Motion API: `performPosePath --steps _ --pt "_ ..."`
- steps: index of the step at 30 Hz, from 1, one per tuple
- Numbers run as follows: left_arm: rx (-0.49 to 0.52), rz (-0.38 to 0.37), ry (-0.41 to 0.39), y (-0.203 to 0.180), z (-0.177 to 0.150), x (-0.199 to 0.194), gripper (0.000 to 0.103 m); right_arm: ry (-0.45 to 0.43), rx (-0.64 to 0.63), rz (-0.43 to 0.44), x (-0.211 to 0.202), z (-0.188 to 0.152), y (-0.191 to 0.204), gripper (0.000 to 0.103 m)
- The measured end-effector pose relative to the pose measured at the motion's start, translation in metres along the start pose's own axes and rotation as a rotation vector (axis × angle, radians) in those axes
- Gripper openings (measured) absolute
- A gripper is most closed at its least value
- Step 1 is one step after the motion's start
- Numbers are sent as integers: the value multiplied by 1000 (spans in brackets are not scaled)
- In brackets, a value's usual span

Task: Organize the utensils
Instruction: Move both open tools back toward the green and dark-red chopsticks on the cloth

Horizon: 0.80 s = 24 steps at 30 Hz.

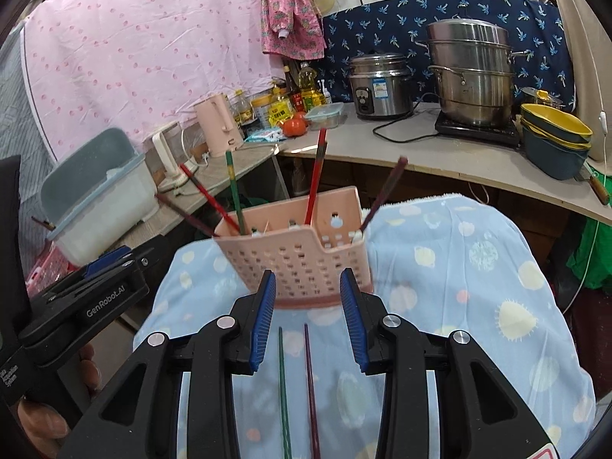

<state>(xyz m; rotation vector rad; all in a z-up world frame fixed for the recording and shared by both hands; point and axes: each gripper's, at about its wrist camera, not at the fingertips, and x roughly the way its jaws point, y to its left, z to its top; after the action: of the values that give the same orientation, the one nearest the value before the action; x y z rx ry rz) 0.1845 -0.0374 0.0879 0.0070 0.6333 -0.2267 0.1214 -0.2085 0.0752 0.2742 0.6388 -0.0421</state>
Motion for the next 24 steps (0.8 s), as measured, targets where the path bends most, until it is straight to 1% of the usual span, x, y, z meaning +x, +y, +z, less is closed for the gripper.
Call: performPosePath --steps 9,19,24 --pt "15 -5 78 -7 -46 -6 53 78 -22 -18 -6 -49 -3 35" --pt "38 -25 163 -12 -96 -5 53 160 -55 -69 -3 -100 -7 35" --pt "37 -24 216 -13 -121 -3 53 212 -64 -78 1 -128 -8 35"
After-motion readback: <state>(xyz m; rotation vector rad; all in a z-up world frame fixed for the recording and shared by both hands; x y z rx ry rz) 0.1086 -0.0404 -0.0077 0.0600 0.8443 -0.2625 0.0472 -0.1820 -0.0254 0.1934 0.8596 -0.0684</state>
